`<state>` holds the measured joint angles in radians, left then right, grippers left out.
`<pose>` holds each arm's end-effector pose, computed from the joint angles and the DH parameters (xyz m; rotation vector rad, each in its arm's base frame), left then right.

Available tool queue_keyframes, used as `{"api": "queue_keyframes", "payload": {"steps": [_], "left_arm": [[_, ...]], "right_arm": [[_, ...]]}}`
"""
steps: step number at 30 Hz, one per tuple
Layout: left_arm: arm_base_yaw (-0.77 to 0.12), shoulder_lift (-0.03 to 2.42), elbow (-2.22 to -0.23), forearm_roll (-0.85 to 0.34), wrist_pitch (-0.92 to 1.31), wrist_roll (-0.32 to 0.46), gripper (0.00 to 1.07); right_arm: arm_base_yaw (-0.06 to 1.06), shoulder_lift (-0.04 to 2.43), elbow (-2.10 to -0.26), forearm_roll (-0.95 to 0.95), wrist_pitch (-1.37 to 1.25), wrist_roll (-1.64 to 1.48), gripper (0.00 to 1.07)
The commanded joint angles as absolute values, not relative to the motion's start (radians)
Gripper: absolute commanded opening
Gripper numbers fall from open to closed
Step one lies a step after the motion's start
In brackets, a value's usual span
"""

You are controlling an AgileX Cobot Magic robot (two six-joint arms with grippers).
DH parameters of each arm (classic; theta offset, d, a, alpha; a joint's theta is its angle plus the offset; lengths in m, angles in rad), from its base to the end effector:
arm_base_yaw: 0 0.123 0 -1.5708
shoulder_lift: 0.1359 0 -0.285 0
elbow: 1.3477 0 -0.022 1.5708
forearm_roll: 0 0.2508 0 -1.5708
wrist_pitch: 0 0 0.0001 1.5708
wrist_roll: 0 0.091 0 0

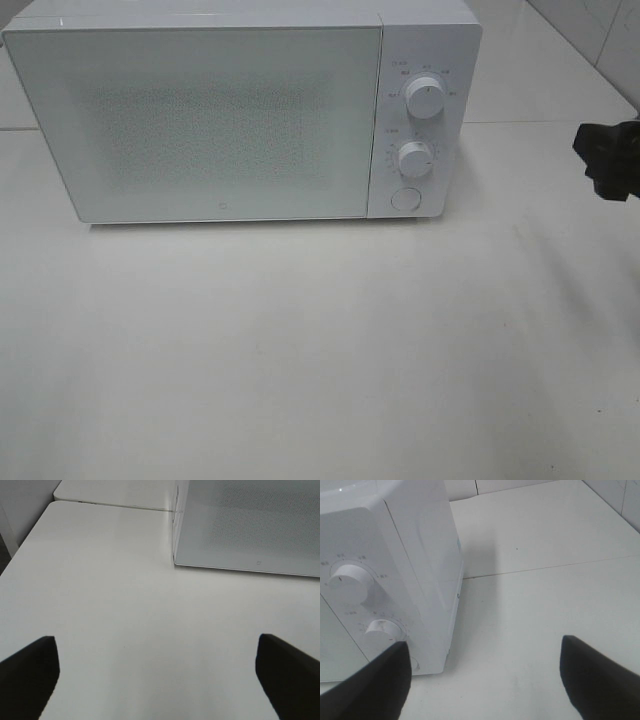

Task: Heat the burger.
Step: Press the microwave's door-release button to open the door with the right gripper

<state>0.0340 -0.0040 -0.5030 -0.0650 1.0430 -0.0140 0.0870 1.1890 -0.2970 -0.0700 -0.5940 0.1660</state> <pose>-0.0050 -0.0053 0.2797 -0.0459 2.0180 -0.0648 0.2081 0.0217 0.2147 -0.0095 1.7859 0.1752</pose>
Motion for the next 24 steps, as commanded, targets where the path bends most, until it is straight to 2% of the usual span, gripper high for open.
{"api": "queue_keyframes", "payload": {"steps": [1,8,10,13,15,16,18,23,24], "left_arm": [[0.038,-0.021,-0.5,-0.073,1.033,-0.012,1.0],[0.038,-0.021,-0.5,-0.073,1.033,-0.012,1.0],[0.038,-0.021,-0.5,-0.073,1.033,-0.012,1.0],[0.038,-0.021,-0.5,-0.073,1.033,-0.012,1.0],[0.038,-0.021,-0.5,-0.073,1.033,-0.012,1.0],[0.038,-0.021,-0.5,-0.073,1.033,-0.012,1.0],[0.038,-0.021,-0.5,-0.073,1.033,-0.012,1.0],[0.038,-0.021,-0.5,-0.073,1.033,-0.012,1.0],[0.038,-0.021,-0.5,-0.073,1.033,-0.012,1.0]], "right_arm": [[0.083,1.259,-0.275,-0.064,-0.723,0.105,0.76],[0.083,1.377,-0.238,0.009,-0.852,0.066,0.76],[0.144,1.414,-0.226,0.095,-0.896,0.032,0.76],[0.174,1.421,-0.226,0.126,-0.898,0.0,0.76],[0.267,1.453,-0.226,0.23,-0.932,-0.077,0.76],[0.267,1.453,-0.226,0.23,-0.932,-0.077,0.76],[0.389,1.493,-0.227,0.38,-0.979,-0.164,0.76],[0.489,1.532,-0.228,0.527,-1.029,-0.186,0.76],[0.54,1.549,-0.228,0.589,-1.052,-0.191,0.76]]}}
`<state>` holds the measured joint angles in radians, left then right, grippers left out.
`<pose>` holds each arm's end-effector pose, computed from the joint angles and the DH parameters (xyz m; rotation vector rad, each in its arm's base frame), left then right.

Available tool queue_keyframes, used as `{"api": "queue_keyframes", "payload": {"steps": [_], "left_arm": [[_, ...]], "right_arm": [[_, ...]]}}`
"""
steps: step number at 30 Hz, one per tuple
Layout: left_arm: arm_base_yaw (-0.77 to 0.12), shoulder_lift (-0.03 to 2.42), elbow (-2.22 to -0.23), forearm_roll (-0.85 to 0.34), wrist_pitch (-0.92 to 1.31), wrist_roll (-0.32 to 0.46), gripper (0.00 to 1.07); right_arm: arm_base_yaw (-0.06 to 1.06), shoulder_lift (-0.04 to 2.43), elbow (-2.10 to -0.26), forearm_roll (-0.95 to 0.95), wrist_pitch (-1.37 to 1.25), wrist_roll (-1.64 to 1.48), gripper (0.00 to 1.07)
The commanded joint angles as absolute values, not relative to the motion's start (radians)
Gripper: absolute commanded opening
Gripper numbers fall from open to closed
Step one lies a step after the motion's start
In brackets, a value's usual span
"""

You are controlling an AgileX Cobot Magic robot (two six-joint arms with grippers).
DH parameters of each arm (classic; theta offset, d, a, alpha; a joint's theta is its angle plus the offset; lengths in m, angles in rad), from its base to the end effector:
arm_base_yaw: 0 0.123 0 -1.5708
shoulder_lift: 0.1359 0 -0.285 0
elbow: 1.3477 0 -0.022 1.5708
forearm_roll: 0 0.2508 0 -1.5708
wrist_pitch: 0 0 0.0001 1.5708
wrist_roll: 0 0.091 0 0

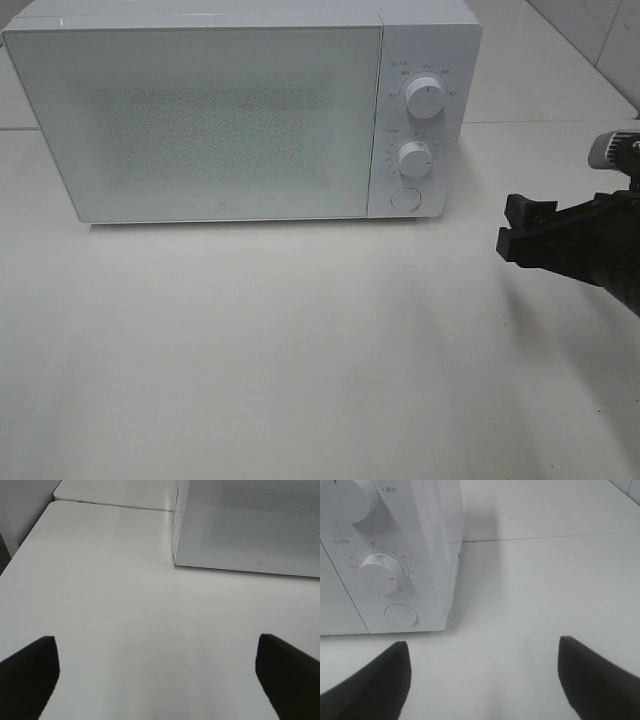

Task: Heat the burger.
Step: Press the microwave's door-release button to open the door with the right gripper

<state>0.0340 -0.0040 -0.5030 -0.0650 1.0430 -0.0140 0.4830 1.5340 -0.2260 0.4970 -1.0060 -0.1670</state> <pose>-0.0050 -0.0053 0.2797 -0.0459 2.0180 -0.0648 0.2074 0.0674 0.1559 -0.0470 1.8212 0.0401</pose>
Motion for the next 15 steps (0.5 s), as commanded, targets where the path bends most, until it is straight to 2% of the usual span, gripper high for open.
{"api": "queue_keyframes", "payload": {"steps": [1,2,8,15], "left_arm": [[0.038,-0.021,-0.5,-0.073,1.033,-0.012,1.0],[0.038,-0.021,-0.5,-0.073,1.033,-0.012,1.0],[0.038,-0.021,-0.5,-0.073,1.033,-0.012,1.0],[0.038,-0.021,-0.5,-0.073,1.033,-0.012,1.0]], "right_arm": [[0.54,1.549,-0.228,0.589,-1.052,-0.191,0.76],[0.589,1.563,-0.233,0.639,-1.073,-0.201,0.76],[0.718,1.601,-0.296,0.76,-1.085,-0.283,0.76],[0.803,1.645,-0.378,0.802,-1.081,-0.351,0.76]]}}
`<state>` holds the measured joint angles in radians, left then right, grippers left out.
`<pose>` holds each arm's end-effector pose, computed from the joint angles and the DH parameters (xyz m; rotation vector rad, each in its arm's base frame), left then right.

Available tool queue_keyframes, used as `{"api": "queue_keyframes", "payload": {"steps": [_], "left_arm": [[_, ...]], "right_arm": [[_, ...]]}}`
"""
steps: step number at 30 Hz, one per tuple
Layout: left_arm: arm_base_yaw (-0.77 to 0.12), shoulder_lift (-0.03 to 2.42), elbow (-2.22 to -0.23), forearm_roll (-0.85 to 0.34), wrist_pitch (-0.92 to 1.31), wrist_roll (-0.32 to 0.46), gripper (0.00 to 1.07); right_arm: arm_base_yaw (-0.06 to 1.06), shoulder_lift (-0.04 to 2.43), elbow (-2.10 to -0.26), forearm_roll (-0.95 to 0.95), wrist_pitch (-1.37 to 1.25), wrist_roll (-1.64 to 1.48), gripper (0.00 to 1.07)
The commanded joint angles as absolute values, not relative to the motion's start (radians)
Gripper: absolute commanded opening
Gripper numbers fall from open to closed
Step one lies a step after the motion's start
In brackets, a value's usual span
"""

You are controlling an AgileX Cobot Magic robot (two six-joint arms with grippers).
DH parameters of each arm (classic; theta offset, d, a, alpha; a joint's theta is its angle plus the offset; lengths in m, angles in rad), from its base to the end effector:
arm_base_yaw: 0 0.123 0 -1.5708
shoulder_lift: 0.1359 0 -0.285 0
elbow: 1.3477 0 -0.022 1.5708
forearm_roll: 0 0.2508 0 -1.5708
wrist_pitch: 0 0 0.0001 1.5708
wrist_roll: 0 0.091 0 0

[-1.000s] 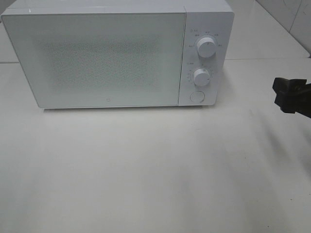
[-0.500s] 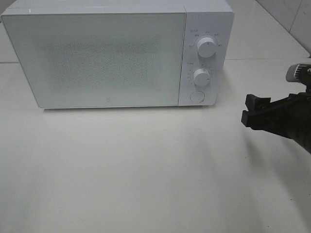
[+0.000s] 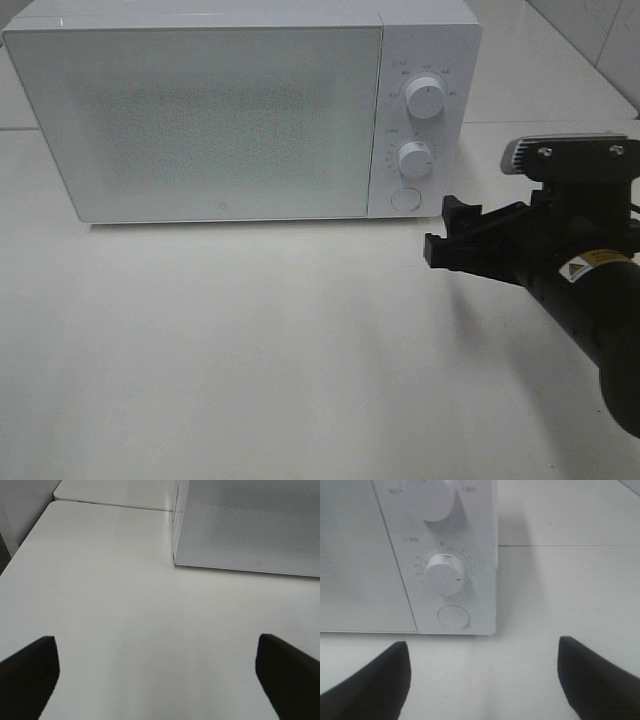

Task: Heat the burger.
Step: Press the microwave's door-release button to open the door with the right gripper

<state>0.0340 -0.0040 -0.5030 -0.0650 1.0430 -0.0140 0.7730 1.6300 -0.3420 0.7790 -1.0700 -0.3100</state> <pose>-0.0050 -0.0053 0.2797 -0.0459 2.0180 -0.0648 0.2075 0.1241 0.1564 -0.1212 1.7906 0.0303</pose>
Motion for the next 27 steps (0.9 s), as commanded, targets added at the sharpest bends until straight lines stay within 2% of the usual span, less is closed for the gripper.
{"api": "queue_keyframes", "payload": {"steps": [1,13,19,22,24,25,26,27], "left_arm": [[0.038,-0.021,-0.5,-0.073,1.033,-0.012,1.0],[0.038,-0.021,-0.5,-0.073,1.033,-0.012,1.0],[0.038,-0.021,-0.5,-0.073,1.033,-0.012,1.0],[0.038,-0.021,-0.5,-0.073,1.033,-0.012,1.0],[0.038,-0.021,-0.5,-0.073,1.033,-0.012,1.0],[0.038,-0.021,-0.5,-0.073,1.033,-0.012,1.0],[0.038,-0.021,-0.5,-0.073,1.033,-0.012,1.0],[0.038,-0.021,-0.5,-0.073,1.033,-0.012,1.0]], "right_arm": [[0.825,1.657,-0.396,0.826,-1.081,-0.352,0.76],[0.862,1.717,-0.485,0.888,-1.033,-0.338,0.76],[0.862,1.717,-0.499,0.901,-1.037,-0.138,0.72],[0.862,1.717,-0.499,0.901,-1.029,0.121,0.64],[0.862,1.717,-0.499,0.901,-1.029,0.174,0.62],[0.862,1.717,-0.499,0.899,-1.029,0.308,0.56],[0.862,1.717,-0.499,0.899,-1.029,0.308,0.56],[0.862,1.717,-0.499,0.899,-1.029,0.424,0.48]]}}
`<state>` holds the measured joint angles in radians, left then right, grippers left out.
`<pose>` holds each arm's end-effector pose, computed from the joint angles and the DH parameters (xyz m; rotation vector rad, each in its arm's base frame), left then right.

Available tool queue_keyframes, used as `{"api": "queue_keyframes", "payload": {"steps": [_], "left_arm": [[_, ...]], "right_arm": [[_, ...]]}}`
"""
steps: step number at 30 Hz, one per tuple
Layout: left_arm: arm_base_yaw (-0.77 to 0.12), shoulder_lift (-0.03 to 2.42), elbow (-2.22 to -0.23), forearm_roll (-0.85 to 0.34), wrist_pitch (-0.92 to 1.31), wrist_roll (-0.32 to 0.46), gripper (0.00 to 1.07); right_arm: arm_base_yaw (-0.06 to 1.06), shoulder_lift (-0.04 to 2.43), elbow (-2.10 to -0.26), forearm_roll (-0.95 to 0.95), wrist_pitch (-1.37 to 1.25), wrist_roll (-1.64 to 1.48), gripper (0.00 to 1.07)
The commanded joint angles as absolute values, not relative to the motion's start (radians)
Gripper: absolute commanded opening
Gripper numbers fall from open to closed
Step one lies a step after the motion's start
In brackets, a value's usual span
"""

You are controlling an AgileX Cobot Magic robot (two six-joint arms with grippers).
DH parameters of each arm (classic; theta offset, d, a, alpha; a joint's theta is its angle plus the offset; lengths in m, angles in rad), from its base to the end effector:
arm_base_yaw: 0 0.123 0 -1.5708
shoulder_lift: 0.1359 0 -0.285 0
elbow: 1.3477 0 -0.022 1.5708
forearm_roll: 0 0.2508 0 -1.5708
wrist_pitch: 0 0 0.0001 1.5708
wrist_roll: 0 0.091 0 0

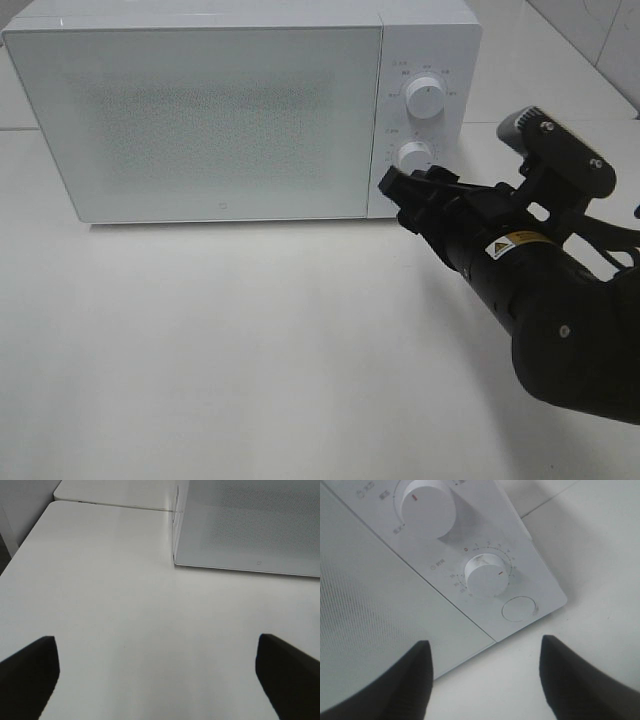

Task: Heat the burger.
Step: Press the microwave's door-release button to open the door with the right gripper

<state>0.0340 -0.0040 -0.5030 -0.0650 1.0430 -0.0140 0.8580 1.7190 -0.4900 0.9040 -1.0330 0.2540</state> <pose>-0.0050 -0.0053 0.2797 -0.0459 2.0180 -0.0648 0.2214 0.1623 0.1553 0.4652 1.7855 0.4833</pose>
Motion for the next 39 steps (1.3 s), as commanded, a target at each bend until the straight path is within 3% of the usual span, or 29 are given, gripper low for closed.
{"api": "queue_keyframes", "payload": {"steps": [1,4,6,17,21,29,39], "left_arm": [[0.038,-0.021,-0.5,-0.073,1.033,-0.012,1.0],[0.038,-0.021,-0.5,-0.073,1.033,-0.012,1.0],[0.038,-0.021,-0.5,-0.073,1.033,-0.012,1.0],[0.038,-0.021,-0.5,-0.073,1.033,-0.012,1.0],[0.038,-0.021,-0.5,-0.073,1.033,-0.012,1.0],[0.038,-0.021,-0.5,-0.073,1.033,-0.012,1.0],[0.038,-0.021,-0.5,-0.073,1.033,-0.012,1.0]], "right_arm": [[0.862,1.717,-0.499,0.897,-1.029,0.486,0.45],[0.862,1.717,-0.499,0.896,-1.028,0.598,0.37],[0.862,1.717,-0.499,0.895,-1.028,0.787,0.25],[0.862,1.717,-0.499,0.862,-0.956,1.1,0.11],[0.859,1.717,-0.499,0.862,-0.944,1.121,0.0],[0.849,1.75,-0.499,0.86,-0.945,1.155,0.0],[0.733,1.895,-0.583,0.663,-0.945,1.336,0.0]]}}
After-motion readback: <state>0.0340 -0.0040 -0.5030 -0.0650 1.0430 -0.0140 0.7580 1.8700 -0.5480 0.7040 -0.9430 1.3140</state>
